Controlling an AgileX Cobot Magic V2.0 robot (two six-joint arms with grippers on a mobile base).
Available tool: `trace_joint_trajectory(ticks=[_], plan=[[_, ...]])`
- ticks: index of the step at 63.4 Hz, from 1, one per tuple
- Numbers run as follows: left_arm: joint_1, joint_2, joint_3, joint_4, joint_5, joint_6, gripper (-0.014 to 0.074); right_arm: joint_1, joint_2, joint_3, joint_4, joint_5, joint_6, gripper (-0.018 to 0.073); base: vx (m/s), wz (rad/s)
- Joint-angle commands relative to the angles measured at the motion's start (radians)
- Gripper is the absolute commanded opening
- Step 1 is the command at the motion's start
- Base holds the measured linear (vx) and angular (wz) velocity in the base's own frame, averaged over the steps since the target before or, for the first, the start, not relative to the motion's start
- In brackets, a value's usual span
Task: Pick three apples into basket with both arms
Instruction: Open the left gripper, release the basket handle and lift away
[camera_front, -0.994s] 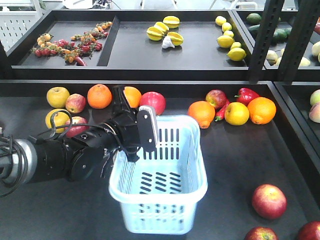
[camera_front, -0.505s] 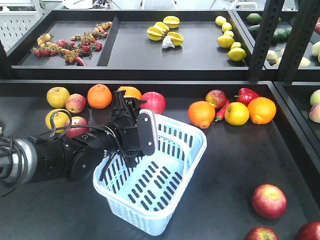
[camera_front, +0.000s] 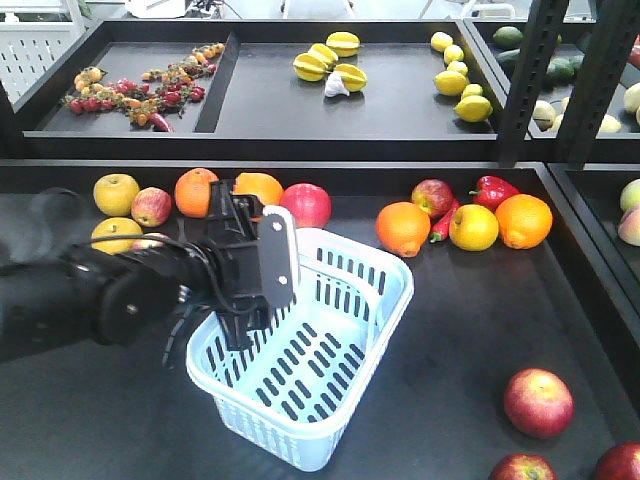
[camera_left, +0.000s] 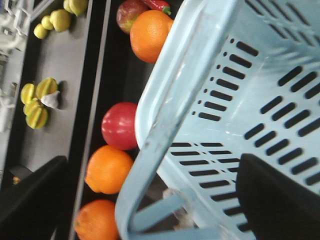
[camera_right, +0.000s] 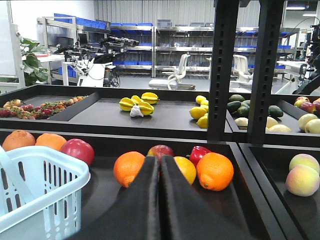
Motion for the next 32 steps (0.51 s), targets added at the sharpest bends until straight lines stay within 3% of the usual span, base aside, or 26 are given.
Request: trace_joint_trajectory(ticks=[1, 13, 25, 32], plan=[[-0.001, -0.109, -0.023, -0.104, 0.055, -0.016, 0.0605, -0.004, 0.002, 0.014, -0.009, -0.069, -0.005, -0.0009, 0.0, 0.0], [0.002, -0.248, -0.023, -0.231, 0.176, -0.046, 0.0589, -0.004, 0.002, 0.014, -0.009, -0.069, -0.005, -0.0009, 0.0, 0.0], [0.005, -0.391, -0.023, -0.24, 0.199, -0.255, 0.0589, -0.004, 0.002, 0.014, -0.009, -0.069, -0.005, -0.0009, 0.0, 0.0], [0.05, -0.455, -0.022, -0.24, 0.215, -0.414, 0.0589, -0.004, 0.002, 0.014, -0.009, -0.069, -0.005, -0.0009, 0.0, 0.0]])
